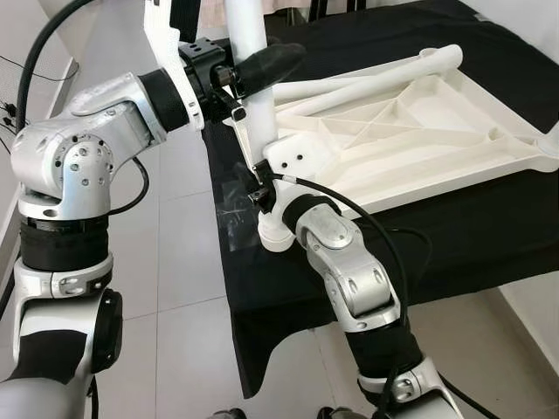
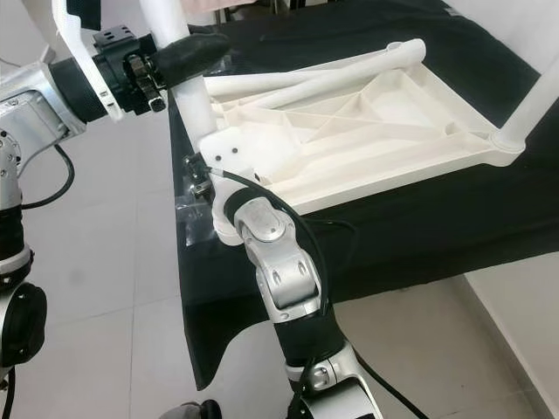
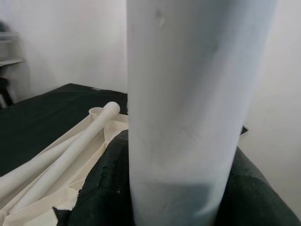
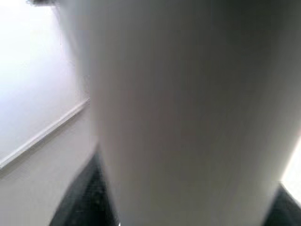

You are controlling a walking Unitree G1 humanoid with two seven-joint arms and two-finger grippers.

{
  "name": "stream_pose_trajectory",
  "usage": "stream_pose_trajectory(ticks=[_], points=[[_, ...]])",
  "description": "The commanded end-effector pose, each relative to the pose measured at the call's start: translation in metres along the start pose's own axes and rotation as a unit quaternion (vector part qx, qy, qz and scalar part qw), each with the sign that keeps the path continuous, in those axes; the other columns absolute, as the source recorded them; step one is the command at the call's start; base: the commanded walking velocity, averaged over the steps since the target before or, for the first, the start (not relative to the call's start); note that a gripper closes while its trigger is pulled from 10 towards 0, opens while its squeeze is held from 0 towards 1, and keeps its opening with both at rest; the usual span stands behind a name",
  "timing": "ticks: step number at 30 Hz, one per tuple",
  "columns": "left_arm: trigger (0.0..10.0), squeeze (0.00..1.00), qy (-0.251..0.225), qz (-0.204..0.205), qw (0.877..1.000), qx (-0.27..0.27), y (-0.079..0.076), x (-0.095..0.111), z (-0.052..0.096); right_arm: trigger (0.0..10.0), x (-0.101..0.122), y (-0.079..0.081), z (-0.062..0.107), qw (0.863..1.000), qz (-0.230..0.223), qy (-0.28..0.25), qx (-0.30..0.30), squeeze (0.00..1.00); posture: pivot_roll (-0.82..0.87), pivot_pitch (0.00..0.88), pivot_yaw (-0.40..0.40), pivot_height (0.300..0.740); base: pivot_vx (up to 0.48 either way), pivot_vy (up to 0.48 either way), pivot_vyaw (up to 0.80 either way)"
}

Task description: Building children table

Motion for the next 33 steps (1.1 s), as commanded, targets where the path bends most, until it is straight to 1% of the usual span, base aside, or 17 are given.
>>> stream_pose_trajectory(ticks=[1,4,5,7,8,9,11,13,14,15,16,17,18,24,27,32,33], points=[[0.0,0.0,0.023,0.007,0.999,-0.028,-0.008,-0.008,-0.005,10.0,0.003,0.002,-0.008,0.994,-0.021,-0.024,0.101,1.0,0.05,0.193,0.037,0.74,0.0,0.0,0.0],[0.0,0.0,0.022,0.008,0.999,-0.029,-0.009,-0.009,-0.006,10.0,0.015,-0.009,-0.01,0.988,-0.012,-0.06,0.139,1.0,0.05,0.193,0.037,0.74,0.0,0.0,0.0],[0.0,0.0,0.023,0.008,0.999,-0.031,-0.009,-0.01,-0.007,10.0,0.024,-0.019,-0.01,0.978,0.005,-0.085,0.189,1.0,0.05,0.191,0.038,0.74,0.0,0.0,0.0],[0.0,0.0,0.023,0.008,0.999,-0.031,-0.009,-0.01,-0.007,10.0,0.024,-0.019,-0.01,0.978,0.005,-0.085,0.189,1.0,0.05,0.191,0.038,0.74,0.0,0.0,0.0],[0.0,0.0,0.023,0.009,0.999,-0.033,-0.01,-0.011,-0.007,10.0,0.029,-0.027,-0.008,0.969,0.026,-0.097,0.228,1.0,0.05,0.19,0.037,0.74,0.0,0.0,0.0],[0.0,0.0,0.025,0.008,0.999,-0.037,-0.011,-0.012,-0.008,10.0,0.031,-0.034,-0.008,0.955,0.05,-0.094,0.278,0.0,0.05,0.189,0.036,0.74,0.0,0.0,0.0],[0.0,0.0,0.03,0.007,0.999,-0.043,-0.012,-0.015,-0.009,10.0,0.033,-0.037,-0.006,0.932,0.07,-0.083,0.344,0.0,0.06,0.191,0.037,0.74,0.0,0.0,0.0],[0.0,0.0,0.034,0.005,0.998,-0.047,-0.014,-0.016,-0.01,10.0,0.034,-0.034,-0.006,0.917,0.068,-0.076,0.385,0.0,0.06,0.191,0.036,0.74,0.0,0.0,0.0],[0.0,0.0,0.037,0.005,0.998,-0.05,-0.015,-0.017,-0.01,10.0,0.035,-0.031,-0.006,0.911,0.067,-0.074,0.401,0.0,0.06,0.194,0.039,0.74,0.0,0.0,0.0],[0.0,0.0,0.037,0.005,0.998,-0.05,-0.015,-0.017,-0.01,10.0,0.035,-0.031,-0.006,0.911,0.067,-0.074,0.401,0.0,0.06,0.194,0.039,0.74,0.0,0.0,0.0],[0.0,0.0,0.043,0.002,0.998,-0.054,-0.017,-0.018,-0.011,2.5,0.033,-0.027,-0.007,0.901,0.065,-0.065,0.423,0.0,0.07,0.193,0.04,0.74,0.0,0.0,0.0],[0.0,0.0,0.044,0.002,0.997,-0.055,-0.017,-0.019,-0.011,2.5,0.032,-0.027,-0.008,0.896,0.066,-0.065,0.435,0.0,0.07,0.194,0.04,0.74,0.0,0.0,0.0],[0.0,0.0,0.046,0.001,0.997,-0.057,-0.018,-0.02,-0.011,0.0,0.031,-0.026,-0.008,0.89,0.067,-0.064,0.446,0.0,0.07,0.192,0.04,0.74,0.0,0.0,0.0],[0.0,0.0,0.05,0.001,0.997,-0.063,-0.02,-0.021,-0.011,0.0,0.031,-0.023,-0.01,0.875,0.073,-0.068,0.474,0.0,0.08,0.195,0.043,0.74,0.0,0.0,0.0],[0.0,0.0,0.052,-0.001,0.997,-0.063,-0.02,-0.022,-0.011,0.0,0.031,-0.023,-0.011,0.875,0.075,-0.071,0.473,0.0,0.07,0.194,0.044,0.74,0.0,0.0,0.0],[0.0,0.0,0.053,-0.01,0.997,-0.057,-0.019,-0.024,-0.012,0.0,0.027,-0.025,-0.014,0.884,0.084,-0.073,0.453,0.0,0.07,0.19,0.044,0.74,0.0,0.0,0.0],[10.0,1.0,0.055,-0.014,0.997,-0.05,-0.017,-0.025,-0.011,0.0,0.025,-0.025,-0.014,0.89,0.081,-0.076,0.443,0.0,0.07,0.189,0.044,0.74,0.0,0.0,0.0]])
Point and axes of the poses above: a point about 5 cm out from each wrist's last joint towards the gripper, its own z axis pointing back from the gripper into the wrist, its own x axis along the axis of the wrist's last joint, y = z × x, the point moved 2 cm from there along -z, pointing out of the wrist towards the gripper, and after that the axes turned 9 degrees about z, right-handed, at the moved point
